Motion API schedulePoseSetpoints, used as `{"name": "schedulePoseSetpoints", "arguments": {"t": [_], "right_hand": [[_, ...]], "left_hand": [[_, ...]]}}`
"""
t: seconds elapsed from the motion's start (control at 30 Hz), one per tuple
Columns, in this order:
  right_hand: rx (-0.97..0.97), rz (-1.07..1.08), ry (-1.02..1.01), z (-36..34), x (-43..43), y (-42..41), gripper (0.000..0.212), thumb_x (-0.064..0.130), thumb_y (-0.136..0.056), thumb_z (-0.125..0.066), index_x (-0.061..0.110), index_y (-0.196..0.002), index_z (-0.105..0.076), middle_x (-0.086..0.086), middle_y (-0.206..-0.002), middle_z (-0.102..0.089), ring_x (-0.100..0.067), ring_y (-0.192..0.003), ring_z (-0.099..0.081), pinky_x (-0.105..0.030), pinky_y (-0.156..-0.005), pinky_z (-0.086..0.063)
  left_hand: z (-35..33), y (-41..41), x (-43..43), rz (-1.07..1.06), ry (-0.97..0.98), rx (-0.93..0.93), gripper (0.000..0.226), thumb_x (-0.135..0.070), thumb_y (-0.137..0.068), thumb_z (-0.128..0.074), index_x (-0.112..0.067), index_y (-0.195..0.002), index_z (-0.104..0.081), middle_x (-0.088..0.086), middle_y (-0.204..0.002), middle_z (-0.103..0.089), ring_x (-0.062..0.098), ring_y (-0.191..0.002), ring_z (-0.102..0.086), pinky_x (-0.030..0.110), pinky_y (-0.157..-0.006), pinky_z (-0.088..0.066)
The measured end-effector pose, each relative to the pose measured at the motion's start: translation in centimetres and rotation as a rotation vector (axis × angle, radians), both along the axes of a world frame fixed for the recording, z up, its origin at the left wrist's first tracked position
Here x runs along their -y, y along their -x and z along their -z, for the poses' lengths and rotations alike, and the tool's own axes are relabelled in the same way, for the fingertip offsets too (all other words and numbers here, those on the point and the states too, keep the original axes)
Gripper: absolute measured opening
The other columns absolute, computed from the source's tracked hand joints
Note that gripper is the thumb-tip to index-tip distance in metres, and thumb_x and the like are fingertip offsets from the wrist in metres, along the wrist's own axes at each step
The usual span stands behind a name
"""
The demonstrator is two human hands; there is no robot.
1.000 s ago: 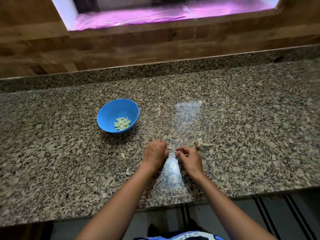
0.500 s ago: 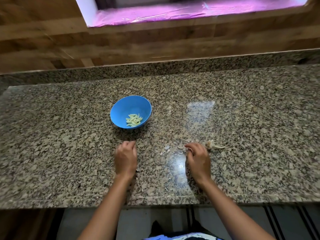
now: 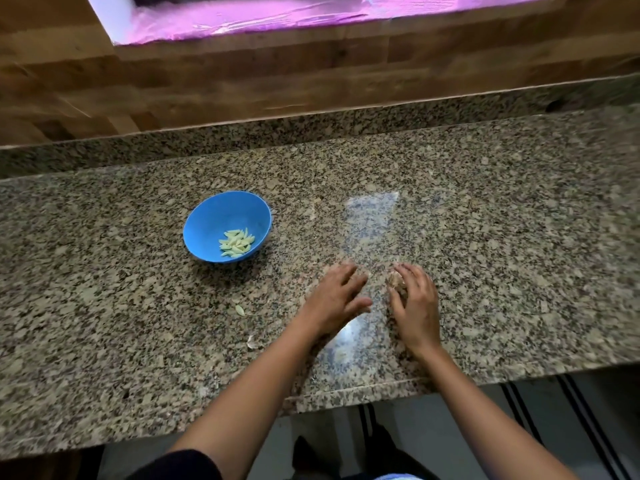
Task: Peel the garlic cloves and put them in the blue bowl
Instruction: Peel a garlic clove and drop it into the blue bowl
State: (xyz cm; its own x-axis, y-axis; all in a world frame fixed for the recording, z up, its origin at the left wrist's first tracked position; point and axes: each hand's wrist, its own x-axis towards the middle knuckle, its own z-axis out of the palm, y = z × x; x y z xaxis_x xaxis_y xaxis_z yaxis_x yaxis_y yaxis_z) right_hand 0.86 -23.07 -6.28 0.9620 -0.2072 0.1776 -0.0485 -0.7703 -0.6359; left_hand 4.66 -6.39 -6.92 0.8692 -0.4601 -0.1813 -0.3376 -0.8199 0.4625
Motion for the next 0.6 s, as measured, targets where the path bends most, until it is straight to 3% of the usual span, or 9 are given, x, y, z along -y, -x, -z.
{"name": "schedulePoseSetpoints", "arguments": {"t": [0.07, 0.17, 0.23, 0.3, 0.37, 0.43, 0.5, 0.6], "right_hand": [[0.045, -0.007, -0.103, -0.6, -0.7, 0.5, 0.038, 0.011, -0.091, -0.053, 0.011, -0.129, -0.051, -0.005, -0.135, -0.048, -0.018, -0.126, -0.041, -0.032, -0.104, -0.035], [0.100, -0.021, -0.303, -1.1, -2.5, 1.3, 0.031, 0.009, -0.094, -0.050, 0.009, -0.124, -0.055, -0.001, -0.124, -0.055, -0.016, -0.112, -0.054, -0.029, -0.094, -0.046], [0.067, 0.047, -0.488, -1.2, -4.0, 1.6, 0.029, 0.008, -0.094, -0.050, 0.009, -0.121, -0.057, -0.003, -0.117, -0.061, -0.013, -0.101, -0.059, -0.024, -0.086, -0.051], [-0.032, 0.132, -0.715, -1.6, -5.7, 1.7, 0.027, 0.009, -0.094, -0.049, 0.008, -0.120, -0.058, -0.007, -0.110, -0.065, -0.015, -0.095, -0.062, -0.028, -0.082, -0.054], [-0.163, 0.182, -0.917, -2.1, -6.8, 1.7, 0.023, 0.009, -0.096, -0.047, 0.006, -0.115, -0.058, -0.007, -0.099, -0.065, -0.017, -0.088, -0.063, -0.029, -0.079, -0.054], [-0.314, 0.203, -1.083, -2.7, -7.3, 1.5, 0.022, 0.011, -0.096, -0.046, 0.003, -0.112, -0.060, -0.008, -0.096, -0.066, -0.017, -0.086, -0.063, -0.027, -0.078, -0.053], [-0.467, 0.195, -1.258, -3.3, -7.8, 1.7, 0.021, 0.015, -0.096, -0.046, 0.002, -0.107, -0.060, -0.014, -0.104, -0.066, -0.022, -0.093, -0.063, -0.029, -0.085, -0.051], [-0.640, 0.202, -1.496, -3.9, -8.8, 2.3, 0.030, 0.020, -0.098, -0.042, -0.002, -0.115, -0.055, -0.020, -0.117, -0.059, -0.029, -0.106, -0.058, -0.035, -0.095, -0.046]], "left_hand": [[-0.6, 0.2, -0.5, 0.106, -0.034, 0.007, 0.058, -0.052, -0.094, -0.041, -0.033, -0.147, -0.027, -0.003, -0.158, -0.011, 0.017, -0.144, -0.008, 0.033, -0.113, -0.008], [-0.7, 2.3, -2.8, 0.030, 0.061, -0.037, 0.050, -0.043, -0.097, -0.044, -0.033, -0.144, -0.032, -0.008, -0.154, -0.023, 0.010, -0.141, -0.020, 0.027, -0.113, -0.013], [-0.2, 4.3, -4.8, 0.051, 0.033, 0.076, 0.045, -0.028, -0.099, -0.044, -0.030, -0.143, -0.035, -0.009, -0.151, -0.027, 0.007, -0.139, -0.024, 0.025, -0.115, -0.014], [-0.2, 6.1, -6.6, 0.064, 0.010, 0.159, 0.044, -0.011, -0.096, -0.049, -0.021, -0.138, -0.044, -0.002, -0.146, -0.039, 0.012, -0.135, -0.036, 0.026, -0.114, -0.023], [-0.2, 7.0, -7.3, 0.072, 0.012, 0.269, 0.041, 0.001, -0.083, -0.064, -0.010, -0.122, -0.061, 0.010, -0.126, -0.061, 0.022, -0.115, -0.060, 0.033, -0.099, -0.047], [-0.3, 7.2, -6.9, 0.043, 0.012, 0.346, 0.030, 0.004, -0.072, -0.074, -0.004, -0.101, -0.071, 0.013, -0.101, -0.070, 0.024, -0.088, -0.069, 0.033, -0.074, -0.059], [-1.6, 7.1, -5.7, -0.161, 0.086, 0.248, 0.015, -0.002, -0.084, -0.065, -0.005, -0.098, -0.070, 0.009, -0.098, -0.069, 0.018, -0.084, -0.067, 0.025, -0.072, -0.057], [-3.0, 7.0, -3.8, -0.622, 0.420, 0.081, 0.017, -0.005, -0.088, -0.060, -0.012, -0.098, -0.071, -0.001, -0.094, -0.071, 0.006, -0.081, -0.066, 0.013, -0.072, -0.053]]}}
